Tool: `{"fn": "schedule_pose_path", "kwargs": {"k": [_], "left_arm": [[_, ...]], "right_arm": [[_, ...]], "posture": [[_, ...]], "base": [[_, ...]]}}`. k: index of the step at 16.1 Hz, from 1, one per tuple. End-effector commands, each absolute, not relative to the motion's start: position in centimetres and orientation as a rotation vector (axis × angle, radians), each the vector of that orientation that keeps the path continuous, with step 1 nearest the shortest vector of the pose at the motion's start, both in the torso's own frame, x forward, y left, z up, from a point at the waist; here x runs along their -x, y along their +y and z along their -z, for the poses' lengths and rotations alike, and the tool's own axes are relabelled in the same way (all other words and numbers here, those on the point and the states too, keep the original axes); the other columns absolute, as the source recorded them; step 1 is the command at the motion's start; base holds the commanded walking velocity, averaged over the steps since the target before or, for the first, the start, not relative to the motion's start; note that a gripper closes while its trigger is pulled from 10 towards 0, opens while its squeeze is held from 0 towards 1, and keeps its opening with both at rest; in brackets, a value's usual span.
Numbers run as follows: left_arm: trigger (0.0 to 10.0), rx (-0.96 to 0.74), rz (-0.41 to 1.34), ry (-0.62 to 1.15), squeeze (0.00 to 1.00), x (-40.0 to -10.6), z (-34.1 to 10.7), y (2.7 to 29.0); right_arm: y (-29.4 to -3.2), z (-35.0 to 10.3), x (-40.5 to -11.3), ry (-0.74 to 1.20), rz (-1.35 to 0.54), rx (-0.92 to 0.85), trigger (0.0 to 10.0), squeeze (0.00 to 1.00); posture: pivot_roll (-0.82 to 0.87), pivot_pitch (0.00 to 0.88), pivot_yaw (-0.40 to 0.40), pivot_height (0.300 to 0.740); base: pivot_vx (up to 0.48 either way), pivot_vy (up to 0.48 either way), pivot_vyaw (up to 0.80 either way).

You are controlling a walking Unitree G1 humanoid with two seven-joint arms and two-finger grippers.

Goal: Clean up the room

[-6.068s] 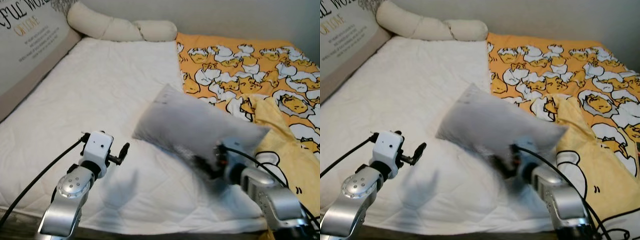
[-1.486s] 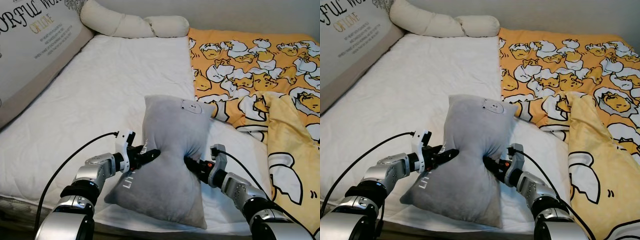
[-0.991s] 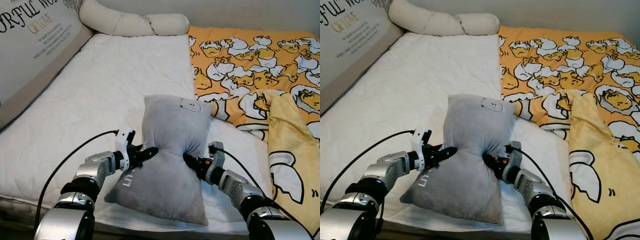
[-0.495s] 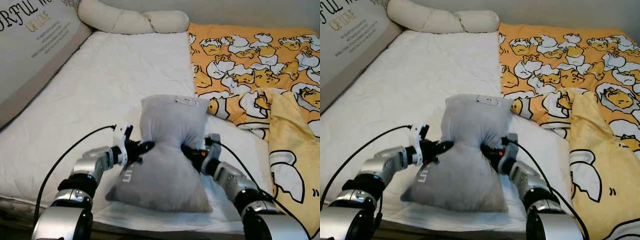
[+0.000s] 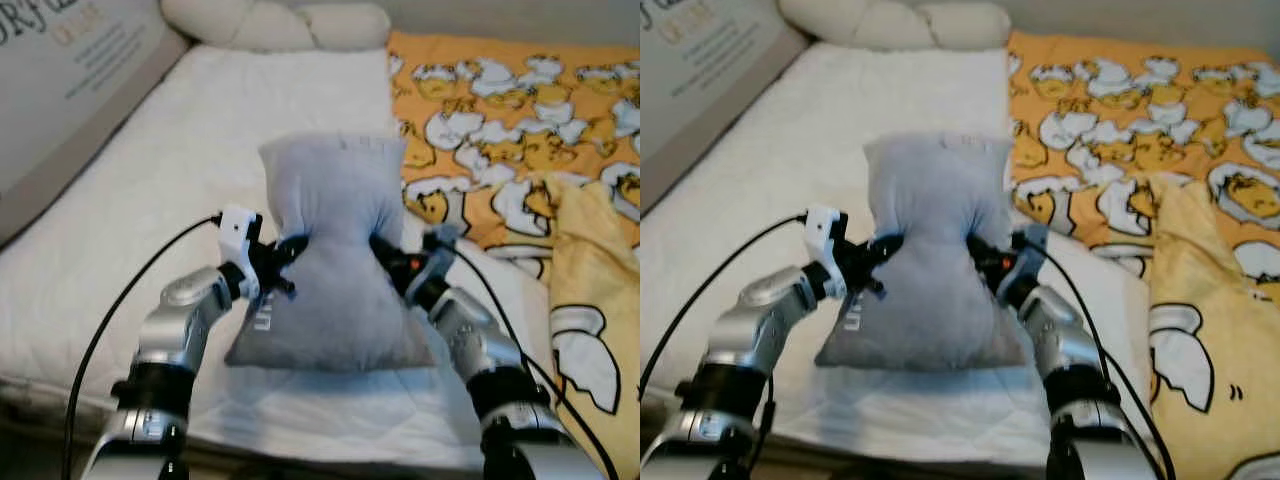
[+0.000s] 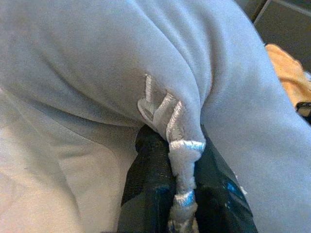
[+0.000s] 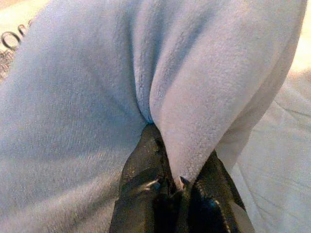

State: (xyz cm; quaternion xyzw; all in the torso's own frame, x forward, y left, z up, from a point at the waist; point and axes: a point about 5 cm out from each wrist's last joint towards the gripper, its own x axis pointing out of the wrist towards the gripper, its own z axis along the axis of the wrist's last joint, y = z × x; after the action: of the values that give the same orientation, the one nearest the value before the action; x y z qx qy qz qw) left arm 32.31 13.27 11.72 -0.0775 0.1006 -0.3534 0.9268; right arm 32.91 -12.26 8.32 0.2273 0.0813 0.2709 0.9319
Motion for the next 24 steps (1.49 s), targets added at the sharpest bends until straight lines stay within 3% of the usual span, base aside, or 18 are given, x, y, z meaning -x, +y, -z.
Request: {"fn": "schedule_pose_path", "kwargs": {"k": [1, 4, 9, 10, 11, 12, 13, 16, 24], "left_arm": [[0.0, 0.091, 0.762, 0.172, 0.00, -31.9, -12.5, 12.0], [0.0, 0.044, 0.751, 0.148, 0.00, -31.5, -13.1, 11.3], [0.0, 0.015, 0.674, 0.120, 0.00, -31.6, -13.7, 11.3], [4.3, 0.022, 0.637, 0.100, 0.00, -31.6, -13.8, 11.5], [9.6, 0.017, 0.616, 0.069, 0.00, -31.5, -14.1, 11.5], [10.0, 0.007, 0.609, 0.050, 0.00, -31.4, -14.2, 11.4], [10.0, -0.002, 0.636, 0.052, 0.00, -31.3, -14.2, 10.8], [10.0, -0.010, 0.566, 0.033, 0.00, -31.4, -14.3, 11.5], [10.0, -0.045, 0.531, 0.040, 0.00, -31.7, -14.4, 12.2]], "right_arm": [[-12.0, -9.8, -32.8, 0.110, -0.563, -0.466, 0.0, 0.00], [-12.3, -10.5, -32.3, 0.121, -0.519, -0.527, 0.0, 0.00], [-12.5, -12.4, -31.6, 0.000, -0.443, -0.460, 0.0, 0.00], [-12.3, -12.5, -31.3, 0.004, -0.442, -0.427, 0.0, 0.00], [-12.1, -12.5, -31.0, 0.014, -0.438, -0.401, 0.0, 0.00], [-12.0, -12.4, -30.9, 0.022, -0.435, -0.402, 0.0, 0.00], [-12.4, -12.1, -30.9, 0.036, -0.359, -0.299, 10.0, 0.00], [-11.3, -11.2, -30.3, 0.097, -0.390, -0.335, 10.0, 0.00], [-11.3, -11.2, -30.8, 0.114, -0.334, -0.326, 10.0, 0.00]], "posture": [[0.05, 0.000, 0.019, 0.740], [0.05, 0.000, 0.018, 0.740], [0.02, 0.000, 0.039, 0.740], [0.01, 0.000, 0.045, 0.740], [0.01, 0.000, 0.050, 0.740], [0.01, 0.000, 0.045, 0.740], [0.02, 0.000, 0.033, 0.740], [0.04, 0.000, 0.010, 0.740], [0.06, 0.000, 0.006, 0.740]], "base": [[0.000, 0.000, 0.00], [0.000, 0.000, 0.00], [0.000, 0.000, 0.00], [0.000, 0.000, 0.00], [0.000, 0.000, 0.00], [0.000, 0.000, 0.00], [0.000, 0.000, 0.00], [0.000, 0.084, 0.00], [0.000, 0.441, -0.41]]}}
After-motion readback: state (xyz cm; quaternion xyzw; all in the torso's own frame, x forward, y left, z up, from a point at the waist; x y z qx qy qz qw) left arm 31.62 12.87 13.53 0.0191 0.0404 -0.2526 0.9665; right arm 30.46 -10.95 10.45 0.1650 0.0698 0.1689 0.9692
